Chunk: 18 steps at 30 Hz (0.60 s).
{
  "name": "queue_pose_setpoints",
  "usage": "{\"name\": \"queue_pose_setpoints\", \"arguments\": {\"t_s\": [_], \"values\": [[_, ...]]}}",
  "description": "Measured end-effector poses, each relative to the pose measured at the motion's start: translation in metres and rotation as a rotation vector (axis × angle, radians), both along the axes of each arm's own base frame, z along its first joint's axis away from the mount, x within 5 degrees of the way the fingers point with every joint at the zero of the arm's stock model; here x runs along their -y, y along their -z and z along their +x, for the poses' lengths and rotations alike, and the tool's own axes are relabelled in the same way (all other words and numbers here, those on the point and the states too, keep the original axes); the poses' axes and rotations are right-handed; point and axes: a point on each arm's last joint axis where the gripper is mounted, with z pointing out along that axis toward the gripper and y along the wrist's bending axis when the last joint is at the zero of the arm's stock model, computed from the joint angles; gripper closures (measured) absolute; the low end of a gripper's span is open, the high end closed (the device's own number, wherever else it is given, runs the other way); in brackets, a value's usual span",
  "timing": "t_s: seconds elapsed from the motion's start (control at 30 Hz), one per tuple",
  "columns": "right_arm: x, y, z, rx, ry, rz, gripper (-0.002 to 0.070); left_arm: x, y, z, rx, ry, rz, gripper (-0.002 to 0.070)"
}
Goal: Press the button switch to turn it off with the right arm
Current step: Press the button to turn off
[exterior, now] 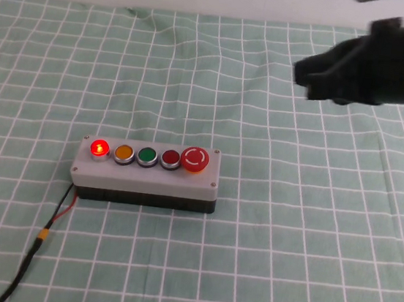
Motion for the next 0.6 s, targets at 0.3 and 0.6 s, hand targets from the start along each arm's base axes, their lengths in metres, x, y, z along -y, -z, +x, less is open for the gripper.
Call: {"name": "queue_pose_setpoints", "arguments": {"t_s": [0.3, 0.6], "values": [[-0.124, 0.021, 0.04, -0.023, -0.268, -0.045, 0.0692, 0.0, 0.0, 0.0, 0.0, 0.0, 0.0, 0.0678], [-0.208, 0.059, 0.069, -0.027, -0.384, -0.051, 0.0692, 0.0, 0.0, 0.0, 0.0, 0.0, 0.0, 0.0678]]}}
